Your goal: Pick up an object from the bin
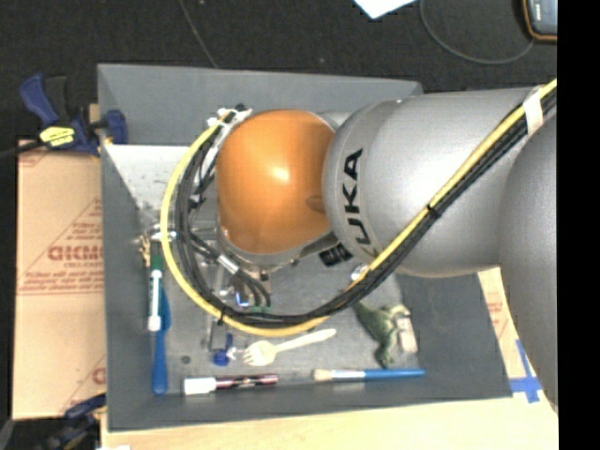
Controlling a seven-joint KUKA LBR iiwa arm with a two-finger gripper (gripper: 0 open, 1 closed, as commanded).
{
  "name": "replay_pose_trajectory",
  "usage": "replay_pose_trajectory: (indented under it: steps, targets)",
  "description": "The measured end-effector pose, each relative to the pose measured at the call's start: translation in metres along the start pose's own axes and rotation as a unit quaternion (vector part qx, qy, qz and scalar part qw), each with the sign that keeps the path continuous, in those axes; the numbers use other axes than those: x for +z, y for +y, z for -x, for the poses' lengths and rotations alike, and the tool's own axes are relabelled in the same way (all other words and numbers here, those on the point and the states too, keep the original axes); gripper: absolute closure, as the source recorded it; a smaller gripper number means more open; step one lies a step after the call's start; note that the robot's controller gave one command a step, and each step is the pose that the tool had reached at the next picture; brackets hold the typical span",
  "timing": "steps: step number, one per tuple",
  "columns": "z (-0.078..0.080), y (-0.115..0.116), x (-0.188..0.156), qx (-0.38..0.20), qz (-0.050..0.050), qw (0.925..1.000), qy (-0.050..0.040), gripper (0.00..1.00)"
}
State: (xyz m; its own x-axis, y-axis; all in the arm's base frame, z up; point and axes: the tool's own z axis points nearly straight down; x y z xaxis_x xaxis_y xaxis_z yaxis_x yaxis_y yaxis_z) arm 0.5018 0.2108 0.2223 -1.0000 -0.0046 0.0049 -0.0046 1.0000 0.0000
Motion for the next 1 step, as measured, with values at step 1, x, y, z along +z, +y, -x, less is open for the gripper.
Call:
replay_pose_trajectory:
  steps: [1]
  targets:
    - [0.002, -0.001, -0.0038, 0.003, 0.001, 1.0, -0.0035, 0.0]
